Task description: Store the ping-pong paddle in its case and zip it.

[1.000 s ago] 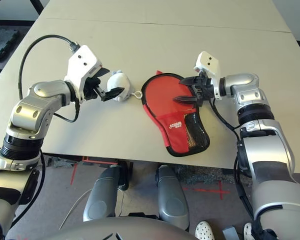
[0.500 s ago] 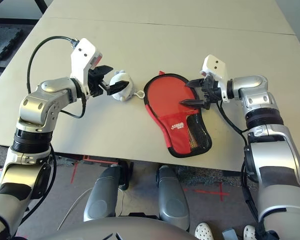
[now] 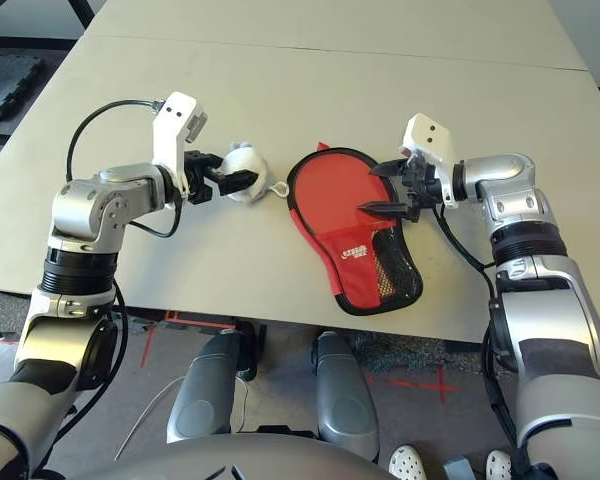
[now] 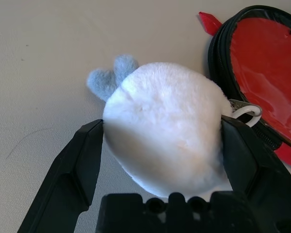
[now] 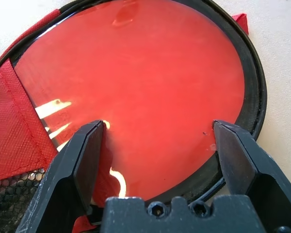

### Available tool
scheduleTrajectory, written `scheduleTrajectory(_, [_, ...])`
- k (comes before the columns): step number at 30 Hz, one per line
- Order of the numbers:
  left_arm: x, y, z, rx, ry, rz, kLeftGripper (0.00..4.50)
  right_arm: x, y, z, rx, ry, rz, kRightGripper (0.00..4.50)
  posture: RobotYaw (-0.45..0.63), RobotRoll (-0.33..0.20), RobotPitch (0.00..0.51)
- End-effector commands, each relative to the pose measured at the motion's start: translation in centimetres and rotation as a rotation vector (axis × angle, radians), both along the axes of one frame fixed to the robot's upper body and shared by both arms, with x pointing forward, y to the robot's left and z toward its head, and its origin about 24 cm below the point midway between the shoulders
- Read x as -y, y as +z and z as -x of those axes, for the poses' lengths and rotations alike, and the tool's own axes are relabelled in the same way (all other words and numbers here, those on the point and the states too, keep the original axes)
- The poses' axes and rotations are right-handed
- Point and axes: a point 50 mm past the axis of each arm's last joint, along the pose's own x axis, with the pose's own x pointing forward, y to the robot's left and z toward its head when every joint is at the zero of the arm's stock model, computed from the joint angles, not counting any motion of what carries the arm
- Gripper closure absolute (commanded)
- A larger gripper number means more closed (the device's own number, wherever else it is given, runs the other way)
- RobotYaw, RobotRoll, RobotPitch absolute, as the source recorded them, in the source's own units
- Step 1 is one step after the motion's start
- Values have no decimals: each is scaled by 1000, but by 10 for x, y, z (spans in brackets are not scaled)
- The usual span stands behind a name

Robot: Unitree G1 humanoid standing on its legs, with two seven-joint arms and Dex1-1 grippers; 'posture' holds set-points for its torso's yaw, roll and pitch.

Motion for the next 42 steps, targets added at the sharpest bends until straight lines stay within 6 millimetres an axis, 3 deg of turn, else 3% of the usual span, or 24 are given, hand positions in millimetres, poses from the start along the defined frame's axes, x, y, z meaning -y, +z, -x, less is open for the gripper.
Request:
scheduleTrajectory(1, [2, -3, -1, -37, -4, 25, 402, 7, -31, 10, -131, -23, 63, 0, -7, 0, 266])
scheduleTrajectory(2, [3, -2, 0, -40, -21, 31, 606, 8, -30, 10, -131, -25, 64, 0, -8, 0, 267])
scheduleTrajectory(10, [9, 12, 7, -14, -131, 19, 3503, 11, -32, 12, -134, -27, 79, 0, -9, 0, 271])
scheduleTrajectory(14, [9, 15, 1, 10, -125, 14, 4410, 12, -35, 14, -134, -27, 104, 0, -10, 0, 271])
scheduleTrajectory(20, [11, 18, -15, 64, -80, -12, 4427, 13, -37, 16, -138, -20, 120, 0, -11, 0, 276])
scheduleTrajectory(32, [26, 39, -69, 224, -7, -47, 4428, 11, -41, 18, -139, -19, 121, 0, -53, 0, 284])
scheduleTrajectory(42, [33, 55, -81, 286, -10, -92, 4429, 14, -46, 26, -150, -25, 126, 0, -75, 0, 285])
